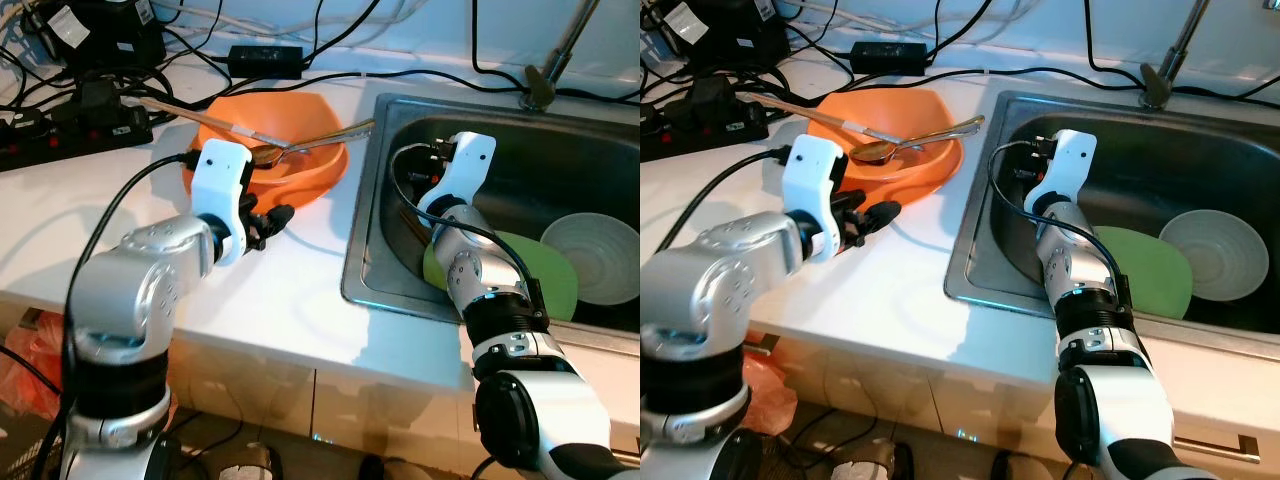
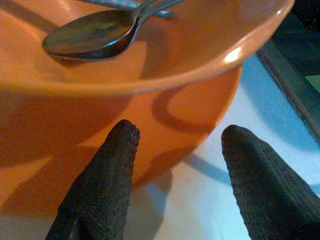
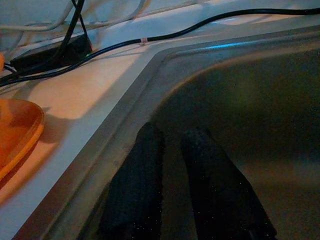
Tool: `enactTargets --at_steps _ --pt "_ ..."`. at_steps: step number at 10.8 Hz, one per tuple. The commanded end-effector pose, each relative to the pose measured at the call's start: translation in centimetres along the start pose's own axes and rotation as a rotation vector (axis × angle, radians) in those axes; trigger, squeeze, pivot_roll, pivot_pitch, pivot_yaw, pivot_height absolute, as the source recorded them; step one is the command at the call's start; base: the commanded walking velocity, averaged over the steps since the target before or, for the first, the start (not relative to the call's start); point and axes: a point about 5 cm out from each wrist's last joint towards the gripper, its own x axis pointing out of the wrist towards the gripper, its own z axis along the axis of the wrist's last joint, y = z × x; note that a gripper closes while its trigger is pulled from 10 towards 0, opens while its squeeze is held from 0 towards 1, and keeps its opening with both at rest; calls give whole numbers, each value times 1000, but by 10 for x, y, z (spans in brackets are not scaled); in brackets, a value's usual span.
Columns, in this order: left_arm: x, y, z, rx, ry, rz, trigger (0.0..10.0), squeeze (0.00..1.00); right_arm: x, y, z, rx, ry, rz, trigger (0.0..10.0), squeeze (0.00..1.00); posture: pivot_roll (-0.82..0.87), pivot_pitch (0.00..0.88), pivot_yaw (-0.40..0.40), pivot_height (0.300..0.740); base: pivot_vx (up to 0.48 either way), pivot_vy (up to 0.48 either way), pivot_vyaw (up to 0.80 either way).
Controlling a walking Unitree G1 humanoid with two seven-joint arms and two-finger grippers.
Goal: Kitchen organization
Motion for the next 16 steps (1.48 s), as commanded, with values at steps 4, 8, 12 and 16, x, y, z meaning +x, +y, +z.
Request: enactTargets --at_steps 4,8,12,16 --pt "-16 0 -3 19 -17 98 10000 0 0 -1 -3 2 26 6 10000 0 205 141 -27 723 0 0 0" --pt "-16 -7 18 96 -164 101 10000 0 0 3 -5 8 25 16 10000 0 195 140 -27 723 0 0 0" --pt "-2 7 8 82 -98 146 10000 0 1 2 -5 7 23 15 10000 0 180 125 -21 723 0 0 0" --pt "15 19 4 70 -102 181 10000 0 1 3 -4 8 17 14 10000 0 167 114 -17 723 0 0 0"
